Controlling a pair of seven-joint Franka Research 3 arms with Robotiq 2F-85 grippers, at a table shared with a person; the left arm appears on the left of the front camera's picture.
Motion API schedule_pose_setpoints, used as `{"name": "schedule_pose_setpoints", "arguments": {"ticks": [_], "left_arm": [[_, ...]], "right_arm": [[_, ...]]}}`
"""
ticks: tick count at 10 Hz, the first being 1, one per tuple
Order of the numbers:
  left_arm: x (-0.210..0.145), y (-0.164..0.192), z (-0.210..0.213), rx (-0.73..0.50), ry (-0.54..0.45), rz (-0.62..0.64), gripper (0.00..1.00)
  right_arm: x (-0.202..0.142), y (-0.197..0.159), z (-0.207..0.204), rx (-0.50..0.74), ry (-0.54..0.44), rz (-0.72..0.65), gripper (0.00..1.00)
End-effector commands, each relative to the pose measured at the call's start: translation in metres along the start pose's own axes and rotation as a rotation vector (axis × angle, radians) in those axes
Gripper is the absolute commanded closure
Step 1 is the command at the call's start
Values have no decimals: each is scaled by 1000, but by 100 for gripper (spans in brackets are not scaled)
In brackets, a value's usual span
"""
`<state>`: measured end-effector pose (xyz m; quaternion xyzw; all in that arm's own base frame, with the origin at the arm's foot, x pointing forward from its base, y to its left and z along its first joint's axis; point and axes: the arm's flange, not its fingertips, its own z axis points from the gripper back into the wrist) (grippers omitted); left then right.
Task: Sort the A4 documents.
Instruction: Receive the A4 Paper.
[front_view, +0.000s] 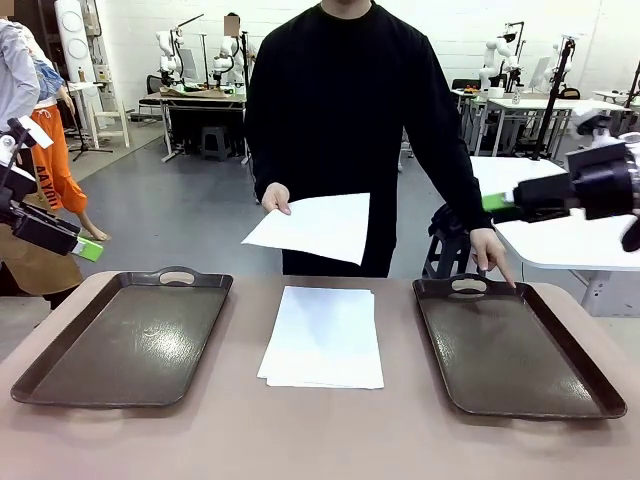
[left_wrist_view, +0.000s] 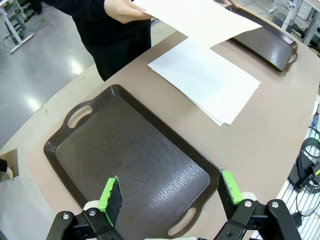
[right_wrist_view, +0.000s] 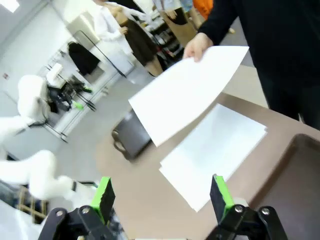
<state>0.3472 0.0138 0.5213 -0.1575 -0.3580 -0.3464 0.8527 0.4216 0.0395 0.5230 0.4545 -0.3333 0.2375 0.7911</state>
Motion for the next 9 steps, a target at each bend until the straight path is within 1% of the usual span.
{"name": "schedule_pose_setpoints", "arguments": {"ticks": [1, 3, 5, 6, 8, 9], "left_arm": [[-1, 2, 0, -3, -11, -15, 0], [-1, 2, 0, -3, -11, -15, 0], [-1, 2, 0, -3, -11, -15, 0], [-1, 2, 0, -3, -11, -15, 0], [-1, 2, 0, -3, -11, -15, 0], [-1, 2, 0, -3, -11, -15, 0]], "right_arm": [[22, -42, -34, 64, 10, -156, 0], [26, -67, -78, 136, 40, -316, 0], [20, -82, -116, 125, 91, -393, 0], [17, -89, -130, 147, 100, -427, 0], [16, -94, -153, 231, 101, -480, 0], [16, -94, -168, 243, 106, -491, 0]]}}
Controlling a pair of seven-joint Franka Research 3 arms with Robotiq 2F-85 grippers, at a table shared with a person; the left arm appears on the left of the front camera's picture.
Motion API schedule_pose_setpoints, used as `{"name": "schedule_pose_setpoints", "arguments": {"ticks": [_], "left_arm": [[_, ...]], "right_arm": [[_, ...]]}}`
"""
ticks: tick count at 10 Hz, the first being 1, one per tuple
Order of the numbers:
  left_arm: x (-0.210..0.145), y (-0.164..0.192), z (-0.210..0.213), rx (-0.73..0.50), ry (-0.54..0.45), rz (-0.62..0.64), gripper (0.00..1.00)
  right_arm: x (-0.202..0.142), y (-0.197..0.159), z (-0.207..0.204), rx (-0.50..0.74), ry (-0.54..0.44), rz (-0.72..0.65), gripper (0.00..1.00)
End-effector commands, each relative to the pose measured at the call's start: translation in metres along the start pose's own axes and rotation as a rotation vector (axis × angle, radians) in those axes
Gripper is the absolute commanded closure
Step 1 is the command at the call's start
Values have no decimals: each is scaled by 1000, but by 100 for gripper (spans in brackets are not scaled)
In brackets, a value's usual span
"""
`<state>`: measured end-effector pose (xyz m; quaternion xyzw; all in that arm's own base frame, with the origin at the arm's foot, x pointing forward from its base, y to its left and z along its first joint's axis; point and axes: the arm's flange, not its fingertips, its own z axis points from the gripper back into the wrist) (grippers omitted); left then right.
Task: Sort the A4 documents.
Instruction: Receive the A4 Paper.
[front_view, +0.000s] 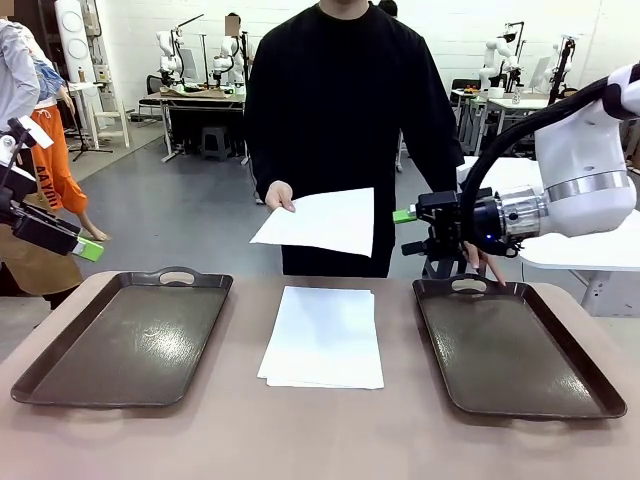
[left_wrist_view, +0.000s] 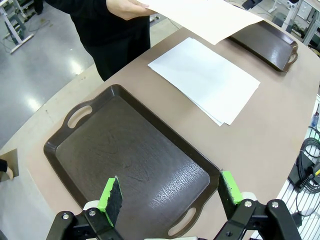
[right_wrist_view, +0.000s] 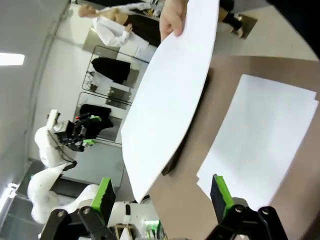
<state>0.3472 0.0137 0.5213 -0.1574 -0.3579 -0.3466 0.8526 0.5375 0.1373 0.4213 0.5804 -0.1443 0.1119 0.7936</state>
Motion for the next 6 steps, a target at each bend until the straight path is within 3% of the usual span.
{"name": "schedule_pose_setpoints", "arguments": {"ticks": [1, 3, 6], "left_arm": [[-1, 2, 0, -3, -12, -14, 0], [-1, 2, 0, -3, -12, -14, 0], [-1, 2, 0, -3, -12, -14, 0]], "right_arm": [[20, -5, -20, 75, 10, -20, 0], [30, -10, -37, 115, 26, -28, 0], [44, -13, -53, 157, -39, -17, 0]]}}
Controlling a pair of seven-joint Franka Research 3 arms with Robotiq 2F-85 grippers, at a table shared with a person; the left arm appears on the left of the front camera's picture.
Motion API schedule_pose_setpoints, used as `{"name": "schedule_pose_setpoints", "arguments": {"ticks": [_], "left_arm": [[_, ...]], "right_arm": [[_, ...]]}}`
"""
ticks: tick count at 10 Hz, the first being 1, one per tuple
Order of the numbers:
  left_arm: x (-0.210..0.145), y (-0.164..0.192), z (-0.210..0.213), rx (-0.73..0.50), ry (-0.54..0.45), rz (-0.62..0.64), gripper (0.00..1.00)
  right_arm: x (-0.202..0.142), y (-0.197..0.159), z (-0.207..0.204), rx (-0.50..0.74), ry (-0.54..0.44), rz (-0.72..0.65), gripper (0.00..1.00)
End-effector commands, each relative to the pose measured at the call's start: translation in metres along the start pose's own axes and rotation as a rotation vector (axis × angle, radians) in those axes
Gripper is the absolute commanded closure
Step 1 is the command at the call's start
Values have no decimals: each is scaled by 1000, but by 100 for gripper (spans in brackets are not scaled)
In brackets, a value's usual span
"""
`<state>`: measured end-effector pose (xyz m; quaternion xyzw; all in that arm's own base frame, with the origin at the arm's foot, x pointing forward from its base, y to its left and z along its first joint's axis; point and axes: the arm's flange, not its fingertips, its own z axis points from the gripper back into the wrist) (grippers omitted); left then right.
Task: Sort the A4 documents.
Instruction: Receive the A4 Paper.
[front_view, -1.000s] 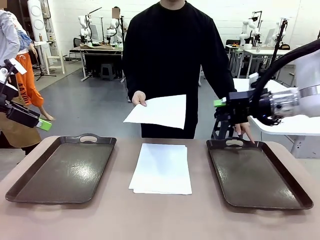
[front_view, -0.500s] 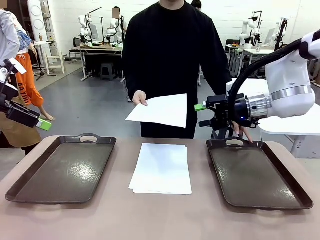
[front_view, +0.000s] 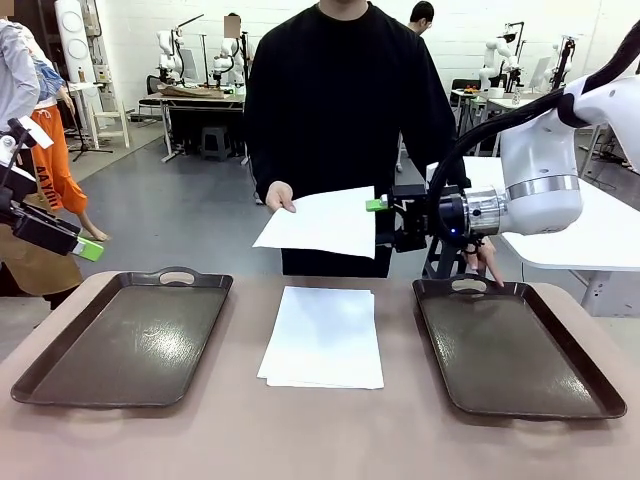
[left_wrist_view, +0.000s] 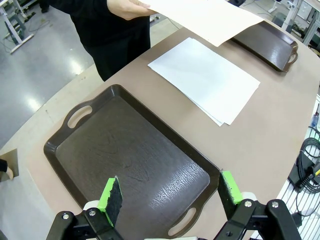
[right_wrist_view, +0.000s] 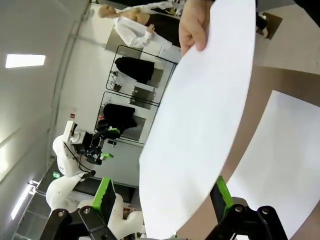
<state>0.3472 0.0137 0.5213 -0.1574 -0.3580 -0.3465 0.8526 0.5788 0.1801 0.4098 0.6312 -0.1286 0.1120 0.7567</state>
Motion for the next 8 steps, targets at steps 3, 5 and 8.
{"name": "schedule_pose_setpoints", "arguments": {"ticks": [3, 5, 8], "left_arm": [[-1, 2, 0, -3, -12, -14, 0], [-1, 2, 0, -3, -12, -14, 0], [-1, 2, 0, -3, -12, -14, 0]], "right_arm": [[22, -13, -14, 11, -166, -58, 0], [22, -18, -27, -31, -133, -87, 0], [19, -29, -34, -35, -89, -138, 0]]}}
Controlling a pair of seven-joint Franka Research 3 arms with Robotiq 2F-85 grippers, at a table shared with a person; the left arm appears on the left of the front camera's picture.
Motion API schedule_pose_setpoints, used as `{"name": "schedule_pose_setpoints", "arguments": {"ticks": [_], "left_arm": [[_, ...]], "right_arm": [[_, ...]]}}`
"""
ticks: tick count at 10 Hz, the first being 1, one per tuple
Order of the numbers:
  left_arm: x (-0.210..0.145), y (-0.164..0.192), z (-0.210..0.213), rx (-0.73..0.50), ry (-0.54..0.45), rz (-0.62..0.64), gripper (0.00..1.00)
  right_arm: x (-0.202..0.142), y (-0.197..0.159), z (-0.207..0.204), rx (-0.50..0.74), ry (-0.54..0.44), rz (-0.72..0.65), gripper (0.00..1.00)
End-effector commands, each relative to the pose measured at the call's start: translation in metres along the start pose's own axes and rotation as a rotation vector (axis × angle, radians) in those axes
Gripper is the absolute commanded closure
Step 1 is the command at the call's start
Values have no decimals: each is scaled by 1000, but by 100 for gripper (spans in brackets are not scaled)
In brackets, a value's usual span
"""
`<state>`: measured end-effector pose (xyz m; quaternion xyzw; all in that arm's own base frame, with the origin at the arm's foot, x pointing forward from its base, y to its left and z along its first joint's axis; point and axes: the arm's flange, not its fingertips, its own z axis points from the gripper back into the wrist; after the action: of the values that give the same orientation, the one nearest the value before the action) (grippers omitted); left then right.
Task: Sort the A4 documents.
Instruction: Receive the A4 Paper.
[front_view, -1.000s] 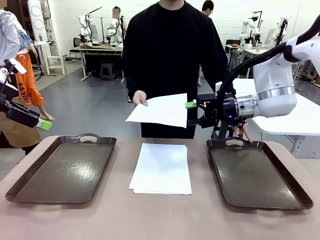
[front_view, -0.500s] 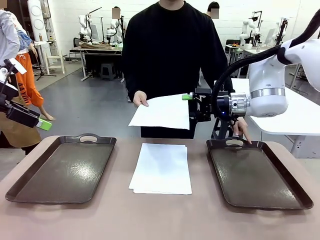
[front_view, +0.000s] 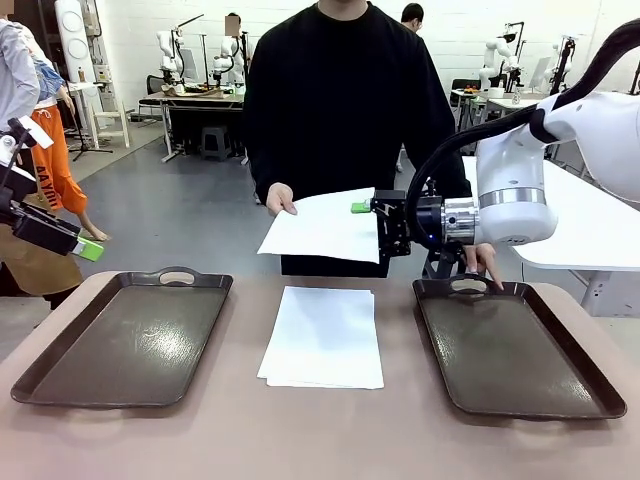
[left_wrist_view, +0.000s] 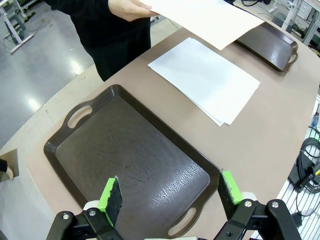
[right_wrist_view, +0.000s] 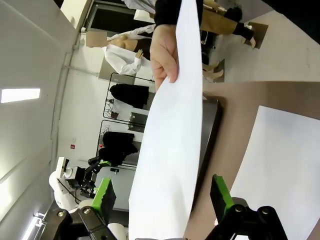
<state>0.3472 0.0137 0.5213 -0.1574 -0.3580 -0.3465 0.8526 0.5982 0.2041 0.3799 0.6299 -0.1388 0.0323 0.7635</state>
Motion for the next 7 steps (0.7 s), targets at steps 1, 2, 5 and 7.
{"name": "schedule_pose_setpoints", "arguments": {"ticks": [1, 2, 5, 7], "left_arm": [[-1, 2, 0, -3, -11, -14, 0], [-1, 2, 0, -3, -11, -14, 0], [-1, 2, 0, -3, -11, -14, 0], [-1, 2, 0, -3, -11, -14, 0]], "right_arm": [[10, 2, -4, -5, 33, -37, 9], [9, 1, -4, 11, 36, -57, 18], [10, -2, -5, 39, 17, -79, 45], [10, -3, -5, 66, 7, -98, 63]]}}
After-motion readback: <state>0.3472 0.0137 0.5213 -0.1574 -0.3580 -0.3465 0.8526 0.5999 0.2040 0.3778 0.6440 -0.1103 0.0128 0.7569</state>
